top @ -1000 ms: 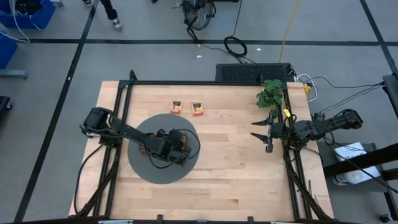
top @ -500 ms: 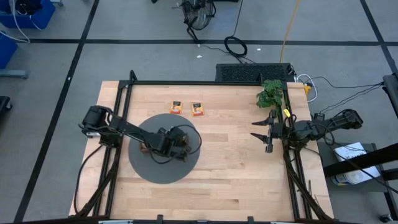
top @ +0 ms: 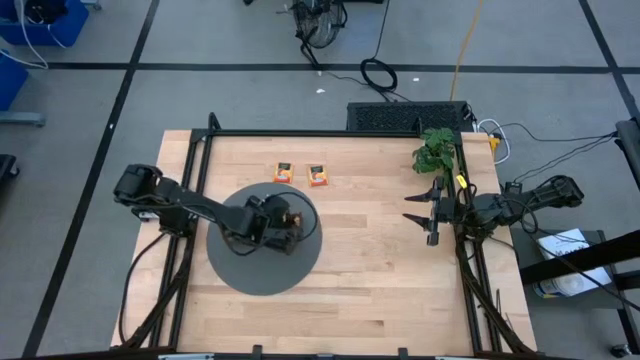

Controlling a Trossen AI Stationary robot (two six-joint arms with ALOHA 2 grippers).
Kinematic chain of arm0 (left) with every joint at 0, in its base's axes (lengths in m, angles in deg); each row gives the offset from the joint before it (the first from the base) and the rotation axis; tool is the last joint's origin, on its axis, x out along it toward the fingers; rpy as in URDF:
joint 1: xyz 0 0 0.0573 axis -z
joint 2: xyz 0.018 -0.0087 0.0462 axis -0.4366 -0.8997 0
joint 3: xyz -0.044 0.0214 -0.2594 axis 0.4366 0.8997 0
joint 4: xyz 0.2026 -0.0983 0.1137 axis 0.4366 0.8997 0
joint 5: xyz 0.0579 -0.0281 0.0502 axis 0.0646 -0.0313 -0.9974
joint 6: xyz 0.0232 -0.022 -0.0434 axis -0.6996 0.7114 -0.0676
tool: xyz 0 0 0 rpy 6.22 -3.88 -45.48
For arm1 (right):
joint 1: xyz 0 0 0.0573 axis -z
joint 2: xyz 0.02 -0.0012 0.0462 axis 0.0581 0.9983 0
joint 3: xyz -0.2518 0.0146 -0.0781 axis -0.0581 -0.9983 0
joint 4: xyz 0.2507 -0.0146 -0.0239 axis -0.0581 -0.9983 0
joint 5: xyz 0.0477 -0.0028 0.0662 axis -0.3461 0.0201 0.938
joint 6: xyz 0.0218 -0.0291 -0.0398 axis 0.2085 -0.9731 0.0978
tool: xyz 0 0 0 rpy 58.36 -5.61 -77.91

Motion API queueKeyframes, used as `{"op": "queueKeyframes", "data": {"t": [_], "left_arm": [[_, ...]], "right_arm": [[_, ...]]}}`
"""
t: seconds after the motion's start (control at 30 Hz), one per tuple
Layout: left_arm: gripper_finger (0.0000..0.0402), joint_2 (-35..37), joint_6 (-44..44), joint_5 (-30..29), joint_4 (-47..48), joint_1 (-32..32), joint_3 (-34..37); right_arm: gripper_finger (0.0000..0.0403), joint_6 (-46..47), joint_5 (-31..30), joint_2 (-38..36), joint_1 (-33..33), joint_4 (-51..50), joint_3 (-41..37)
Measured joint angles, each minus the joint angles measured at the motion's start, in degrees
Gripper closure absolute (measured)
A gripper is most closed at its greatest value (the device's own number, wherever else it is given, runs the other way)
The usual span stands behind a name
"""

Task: Pick & Place Tea
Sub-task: Put the yellow tea bag into the right section of the wooden organizer

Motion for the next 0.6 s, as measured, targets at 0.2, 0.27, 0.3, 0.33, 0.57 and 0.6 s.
{"op": "queueKeyframes", "data": {"t": [0.2, 0.27, 0.3, 0.33, 0.57, 0.6], "left_arm": [[0.0180, 0.0, -5.8, 13.8, -0.9, -3.1, 0.0], [0.0199, 0.0, -9.1, 18.8, -2.0, -3.6, 0.0], [0.0216, 0.0, -10.9, 20.2, -2.6, -3.4, 0.0], [0.0237, 0.0, -12.6, 21.7, -3.2, -3.2, 0.0], [0.0388, 0.8, -22.1, 27.1, -2.8, -3.5, 0.0], [0.0387, 0.7, -22.9, 27.2, -2.1, -3.7, 0.0]], "right_arm": [[0.0216, 0.0, 0.0, 0.0, 0.0, 0.0, 0.0], [0.0216, 0.0, 0.0, 0.0, 0.0, 0.0, 0.0], [0.0216, 0.0, 0.0, 0.0, 0.0, 0.0, 0.0], [0.0216, 0.0, 0.0, 0.0, 0.0, 0.0, 0.0], [0.0216, 0.0, 0.0, 0.0, 0.0, 0.0, 0.0], [0.0216, 0.0, 0.0, 0.0, 0.0, 0.0, 0.0]]}}
